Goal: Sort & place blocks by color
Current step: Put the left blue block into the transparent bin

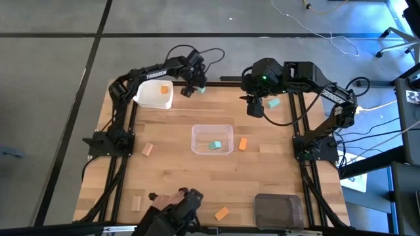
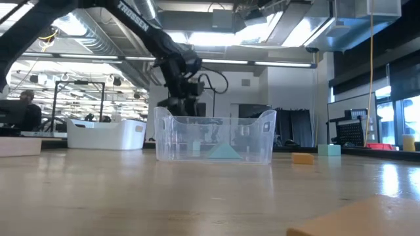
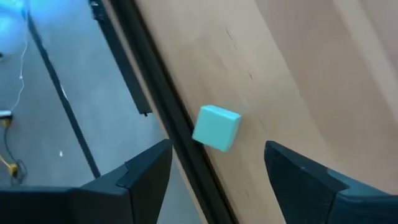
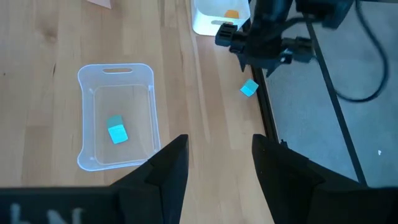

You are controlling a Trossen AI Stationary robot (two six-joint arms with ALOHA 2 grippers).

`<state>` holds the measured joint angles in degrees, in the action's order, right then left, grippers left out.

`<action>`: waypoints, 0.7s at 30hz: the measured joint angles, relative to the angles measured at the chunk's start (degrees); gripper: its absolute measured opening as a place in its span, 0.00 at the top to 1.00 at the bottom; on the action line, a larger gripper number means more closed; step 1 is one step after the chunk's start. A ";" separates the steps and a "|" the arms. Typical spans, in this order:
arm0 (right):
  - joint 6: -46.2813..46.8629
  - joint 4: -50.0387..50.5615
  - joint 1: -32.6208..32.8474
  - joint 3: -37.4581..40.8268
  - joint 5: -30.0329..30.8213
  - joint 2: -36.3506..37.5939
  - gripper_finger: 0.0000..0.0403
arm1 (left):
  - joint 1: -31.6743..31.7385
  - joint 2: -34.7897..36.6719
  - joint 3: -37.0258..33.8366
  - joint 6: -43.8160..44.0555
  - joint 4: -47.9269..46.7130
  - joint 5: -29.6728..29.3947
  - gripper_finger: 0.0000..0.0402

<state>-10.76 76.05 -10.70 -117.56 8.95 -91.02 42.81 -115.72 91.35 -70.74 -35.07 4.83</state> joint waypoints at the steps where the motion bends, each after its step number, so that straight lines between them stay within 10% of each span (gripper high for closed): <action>1: 0.00 0.00 0.00 -0.02 0.00 0.00 0.56 | -0.01 -0.54 0.00 -0.72 -0.06 -0.06 0.38; 21: -0.07 -0.12 0.00 0.00 0.00 0.00 0.56 | -1.12 -8.52 0.00 -6.38 5.47 -2.70 0.39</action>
<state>-10.83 75.93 -10.70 -117.56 8.95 -91.02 41.69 -124.25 91.35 -77.12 -29.59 2.13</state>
